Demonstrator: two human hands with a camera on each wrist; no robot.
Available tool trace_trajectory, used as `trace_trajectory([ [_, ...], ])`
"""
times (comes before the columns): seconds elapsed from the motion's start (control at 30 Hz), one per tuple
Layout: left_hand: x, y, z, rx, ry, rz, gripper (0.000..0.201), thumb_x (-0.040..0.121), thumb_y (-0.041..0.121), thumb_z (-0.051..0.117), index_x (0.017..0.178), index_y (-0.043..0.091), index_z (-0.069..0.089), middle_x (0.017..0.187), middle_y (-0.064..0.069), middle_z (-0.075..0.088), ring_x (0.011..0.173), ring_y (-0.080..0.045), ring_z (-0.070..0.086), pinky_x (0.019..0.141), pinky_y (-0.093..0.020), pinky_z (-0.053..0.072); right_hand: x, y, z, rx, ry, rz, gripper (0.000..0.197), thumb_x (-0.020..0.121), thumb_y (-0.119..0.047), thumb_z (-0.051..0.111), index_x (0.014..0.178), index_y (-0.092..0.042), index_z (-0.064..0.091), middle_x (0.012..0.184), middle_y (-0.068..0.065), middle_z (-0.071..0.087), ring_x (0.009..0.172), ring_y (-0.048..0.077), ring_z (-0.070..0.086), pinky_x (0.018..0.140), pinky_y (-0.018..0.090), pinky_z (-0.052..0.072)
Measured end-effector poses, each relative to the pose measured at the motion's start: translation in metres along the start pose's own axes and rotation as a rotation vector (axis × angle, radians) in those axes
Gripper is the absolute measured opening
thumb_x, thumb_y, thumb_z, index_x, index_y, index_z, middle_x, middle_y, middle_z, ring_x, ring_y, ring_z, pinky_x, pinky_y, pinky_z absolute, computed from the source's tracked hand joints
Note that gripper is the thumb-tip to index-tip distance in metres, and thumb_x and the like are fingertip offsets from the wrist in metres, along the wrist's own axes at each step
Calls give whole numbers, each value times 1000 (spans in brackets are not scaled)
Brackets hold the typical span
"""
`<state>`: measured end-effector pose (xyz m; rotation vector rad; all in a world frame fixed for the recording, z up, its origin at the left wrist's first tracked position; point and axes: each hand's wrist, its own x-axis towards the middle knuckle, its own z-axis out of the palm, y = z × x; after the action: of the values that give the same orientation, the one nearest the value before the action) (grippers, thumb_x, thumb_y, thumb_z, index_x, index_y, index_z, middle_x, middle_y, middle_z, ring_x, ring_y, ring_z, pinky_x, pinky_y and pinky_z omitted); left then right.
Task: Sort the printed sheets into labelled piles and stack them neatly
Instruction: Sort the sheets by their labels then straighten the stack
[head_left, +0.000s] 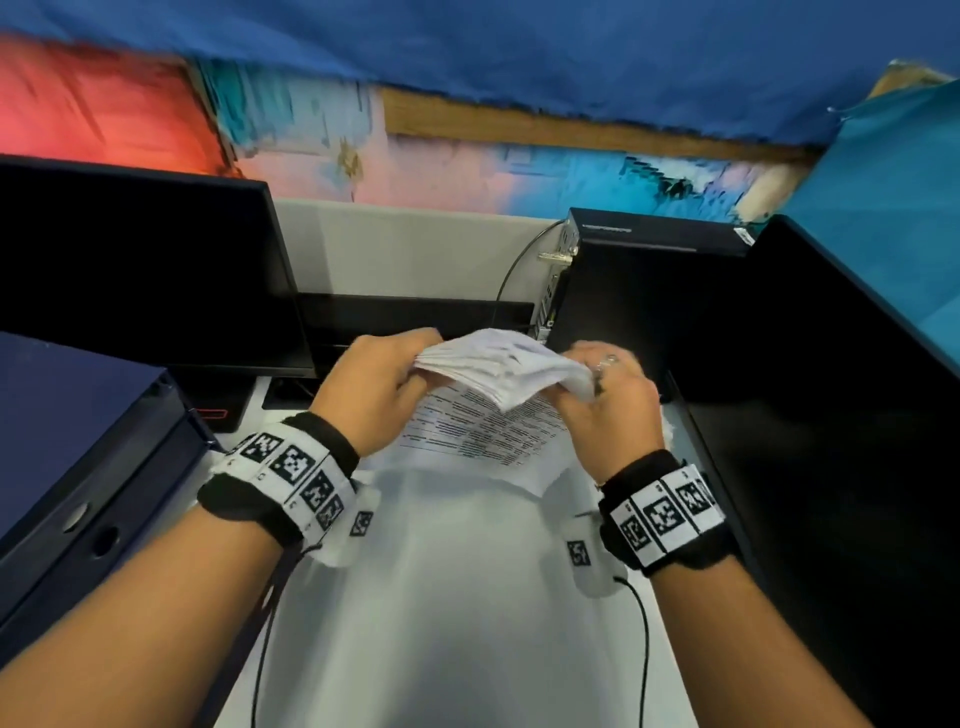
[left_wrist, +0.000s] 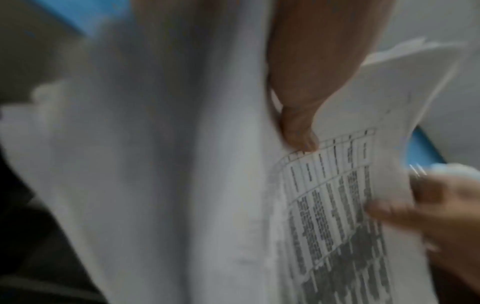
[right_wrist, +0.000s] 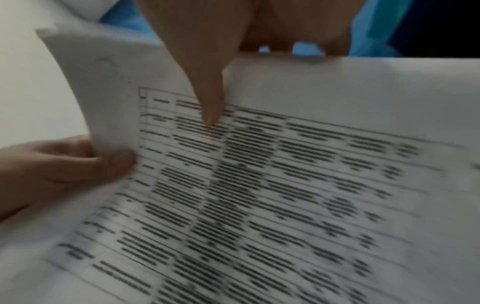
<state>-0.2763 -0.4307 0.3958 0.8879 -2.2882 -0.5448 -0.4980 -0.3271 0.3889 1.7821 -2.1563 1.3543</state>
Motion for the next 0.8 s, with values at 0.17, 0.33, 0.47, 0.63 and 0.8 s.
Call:
trace_trajectory([
  [0.17,-19,-31,-13,-400,23,-373,8,90,23,70,95,20,75,91,4,78,85,-11,74,82,-33,55,-45,64,13,256,210,668,113,64,-29,89,151,-23,17,155,5,29,140,23,35,116,45,30],
  [0.33,-50,-55,49,-450,-120,-721,13,92,27,68,100,17,72,94,5,77,83,-14,73,80,-33,56,-87,128,29,389,-115,938,44,86,-22,72,126,-16,56,125,5,66,108,21,65,95,39,51],
  [0.47,-94,-79,137,-222,-334,-1021,45,92,33,64,128,9,51,117,-7,65,97,-26,62,81,-34,49,-131,173,58,-5,-479,1083,58,91,-23,60,142,-2,42,143,15,49,127,32,51,105,37,43],
  [0.63,-113,-91,170,-189,-250,-1161,35,98,17,50,129,3,45,111,-17,63,94,-32,62,80,-38,51,-148,189,69,-26,-422,1139,53,94,-16,55,143,-1,41,147,16,44,132,33,46,112,39,36],
  [0.8,-88,-74,141,-308,-50,-914,19,100,11,49,119,8,51,104,-5,61,95,-25,58,74,-30,42,-112,149,47,153,-144,941,25,95,-5,56,120,-2,54,114,8,63,105,26,61,93,34,49],
])
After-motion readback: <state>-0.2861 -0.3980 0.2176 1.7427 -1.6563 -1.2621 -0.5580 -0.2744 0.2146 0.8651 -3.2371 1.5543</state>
